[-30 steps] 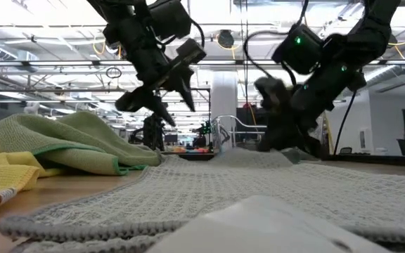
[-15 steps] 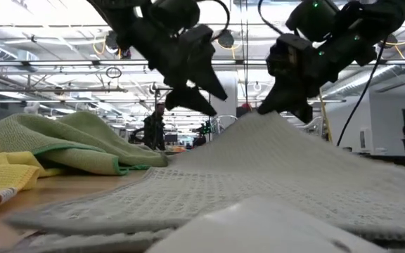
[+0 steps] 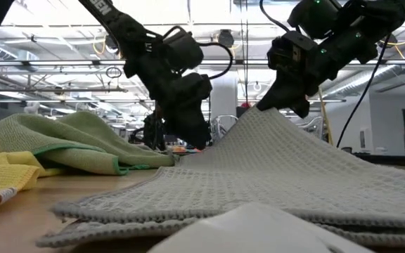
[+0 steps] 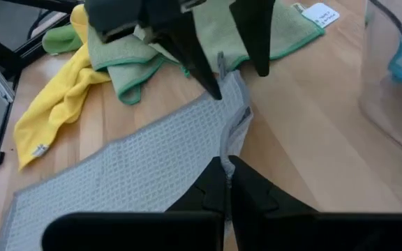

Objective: Fold microfiber towels
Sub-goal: Fold the light gray towel

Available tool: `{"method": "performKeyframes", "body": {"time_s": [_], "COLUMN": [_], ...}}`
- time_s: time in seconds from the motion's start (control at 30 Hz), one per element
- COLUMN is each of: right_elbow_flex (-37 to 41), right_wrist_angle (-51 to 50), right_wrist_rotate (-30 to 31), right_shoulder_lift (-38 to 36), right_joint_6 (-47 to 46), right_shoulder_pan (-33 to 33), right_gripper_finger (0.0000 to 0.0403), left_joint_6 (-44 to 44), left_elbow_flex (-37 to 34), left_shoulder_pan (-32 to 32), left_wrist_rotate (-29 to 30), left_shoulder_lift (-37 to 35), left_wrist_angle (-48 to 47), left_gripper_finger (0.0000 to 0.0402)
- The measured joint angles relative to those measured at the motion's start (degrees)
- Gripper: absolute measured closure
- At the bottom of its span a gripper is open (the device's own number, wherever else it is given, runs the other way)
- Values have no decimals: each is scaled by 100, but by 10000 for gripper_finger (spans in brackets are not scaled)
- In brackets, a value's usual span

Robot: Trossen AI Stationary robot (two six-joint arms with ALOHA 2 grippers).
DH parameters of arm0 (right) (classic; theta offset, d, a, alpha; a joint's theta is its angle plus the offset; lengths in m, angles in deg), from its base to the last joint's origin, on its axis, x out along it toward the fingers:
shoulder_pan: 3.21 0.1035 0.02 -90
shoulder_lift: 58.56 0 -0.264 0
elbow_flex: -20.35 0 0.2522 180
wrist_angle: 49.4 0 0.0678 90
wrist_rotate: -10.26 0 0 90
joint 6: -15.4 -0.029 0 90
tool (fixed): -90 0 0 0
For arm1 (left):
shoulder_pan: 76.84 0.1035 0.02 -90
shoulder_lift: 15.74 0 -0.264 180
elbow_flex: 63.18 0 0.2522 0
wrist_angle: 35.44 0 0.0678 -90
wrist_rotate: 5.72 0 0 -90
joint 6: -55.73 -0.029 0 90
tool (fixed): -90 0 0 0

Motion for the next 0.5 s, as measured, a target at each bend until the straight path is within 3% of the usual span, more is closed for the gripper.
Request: {"method": "performKeyframes", "body": {"time_s": [0.37,0.5], "right_elbow_flex": [0,0], "right_wrist_angle": [116,142], "right_wrist_rotate": [0,0], "right_shoulder_lift": [0,0], "right_joint_6": [15,46], "right_shoulder_pan": [0,0], "right_gripper_finger": [402,401], "left_joint_6": [-896,-1078], "left_elbow_flex": [4,7], "left_shoulder_pan": [41,-172], "left_wrist_rotate": [-440,-172], "left_shoulder_lift": [57,159], "left_wrist_angle": [-437,-557], "left_gripper_finger": [249,262]}}
